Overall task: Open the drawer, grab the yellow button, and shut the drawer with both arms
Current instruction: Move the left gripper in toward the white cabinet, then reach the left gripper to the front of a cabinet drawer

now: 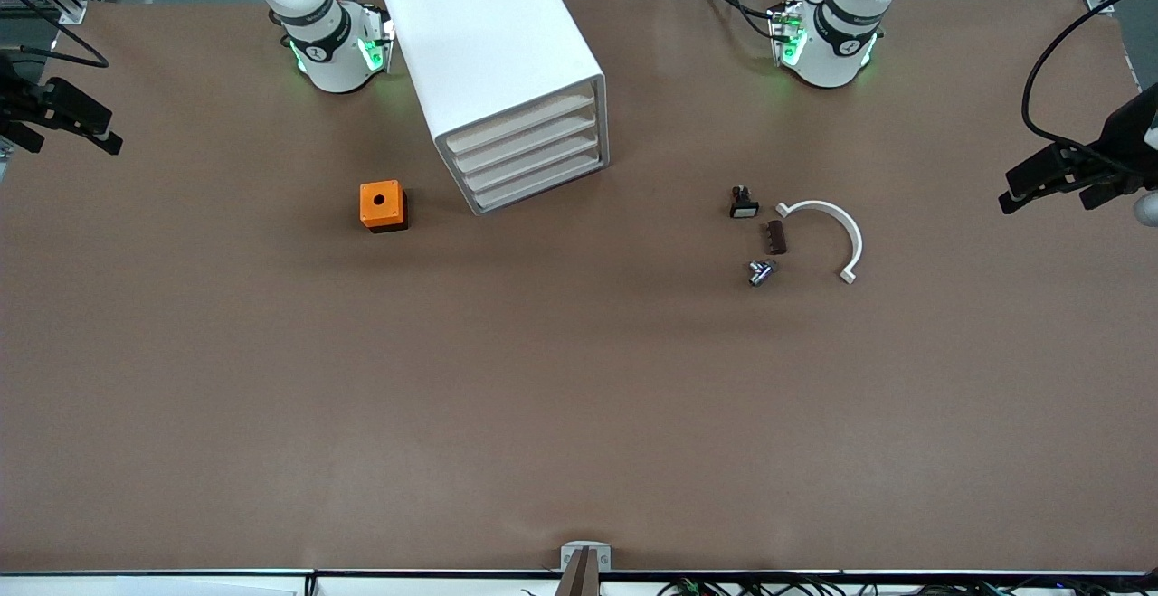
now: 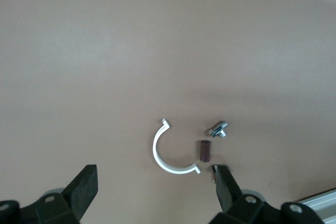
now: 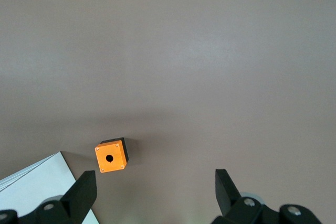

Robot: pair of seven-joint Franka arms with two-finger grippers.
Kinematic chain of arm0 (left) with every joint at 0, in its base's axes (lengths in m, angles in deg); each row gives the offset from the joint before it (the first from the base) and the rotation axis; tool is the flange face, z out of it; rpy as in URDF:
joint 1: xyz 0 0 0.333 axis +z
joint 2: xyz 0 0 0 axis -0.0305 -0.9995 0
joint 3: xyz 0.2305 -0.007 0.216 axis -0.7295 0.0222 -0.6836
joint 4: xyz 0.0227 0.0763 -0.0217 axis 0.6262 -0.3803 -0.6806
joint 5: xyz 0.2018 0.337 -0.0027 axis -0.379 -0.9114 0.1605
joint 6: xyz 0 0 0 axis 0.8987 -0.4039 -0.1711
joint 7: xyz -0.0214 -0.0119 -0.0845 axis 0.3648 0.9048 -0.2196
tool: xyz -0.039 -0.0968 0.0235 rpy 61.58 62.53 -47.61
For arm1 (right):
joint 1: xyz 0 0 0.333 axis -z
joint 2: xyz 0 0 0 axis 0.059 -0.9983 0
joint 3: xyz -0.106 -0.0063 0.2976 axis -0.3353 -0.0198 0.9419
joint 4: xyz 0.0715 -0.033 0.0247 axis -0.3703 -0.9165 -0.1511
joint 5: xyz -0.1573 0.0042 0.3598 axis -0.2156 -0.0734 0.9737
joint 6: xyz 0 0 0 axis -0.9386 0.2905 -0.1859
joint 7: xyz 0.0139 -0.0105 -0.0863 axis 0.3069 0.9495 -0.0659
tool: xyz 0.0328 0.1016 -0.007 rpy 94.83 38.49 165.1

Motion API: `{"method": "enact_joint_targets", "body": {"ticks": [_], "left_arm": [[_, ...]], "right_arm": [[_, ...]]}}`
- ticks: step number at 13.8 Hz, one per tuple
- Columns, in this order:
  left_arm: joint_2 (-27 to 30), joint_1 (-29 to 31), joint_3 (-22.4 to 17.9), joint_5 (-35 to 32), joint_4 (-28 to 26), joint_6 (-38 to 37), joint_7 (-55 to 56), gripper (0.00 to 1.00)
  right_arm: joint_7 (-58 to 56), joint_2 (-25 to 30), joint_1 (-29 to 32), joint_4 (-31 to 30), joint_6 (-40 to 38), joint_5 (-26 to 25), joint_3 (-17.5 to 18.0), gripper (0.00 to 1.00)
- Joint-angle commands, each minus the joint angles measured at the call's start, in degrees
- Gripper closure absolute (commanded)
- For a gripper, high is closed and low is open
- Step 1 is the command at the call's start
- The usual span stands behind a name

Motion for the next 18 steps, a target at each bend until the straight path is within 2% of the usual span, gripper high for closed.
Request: {"method": "enact_joint_targets", "body": {"ticks": [1, 5, 11, 14, 18], "left_arm": [[-3.6, 0.6, -0.1, -0.6, 0.4, -1.0, 1.0, 0.01], [-10.6, -2.8, 0.5, -0.6, 0.0, -1.0, 3.6, 0.01], [-18.2, -19.0, 0.8, 0.4, 0.7, -1.3, 31.8, 0.01], [-23.6, -22.8, 0.8, 14.1, 1.5, -1.3, 46.8, 0.01], [-31.3, -24.0, 1.0, 28.9, 6.3, -1.3, 72.6, 0.01]], "right_arm": [[0.7, 1.7, 0.3, -1.4, -0.1, -0.2, 0.1, 0.0], [0.7, 1.7, 0.3, -1.4, -0.2, -0.2, 0.1, 0.0], [0.7, 1.7, 0.2, -1.4, -0.4, -0.2, 0.1, 0.0], [0.7, 1.7, 0.2, -1.4, -0.4, -0.2, 0.1, 0.0], [0.7, 1.7, 0.3, -1.4, -0.5, -0.2, 0.1, 0.0]]}}
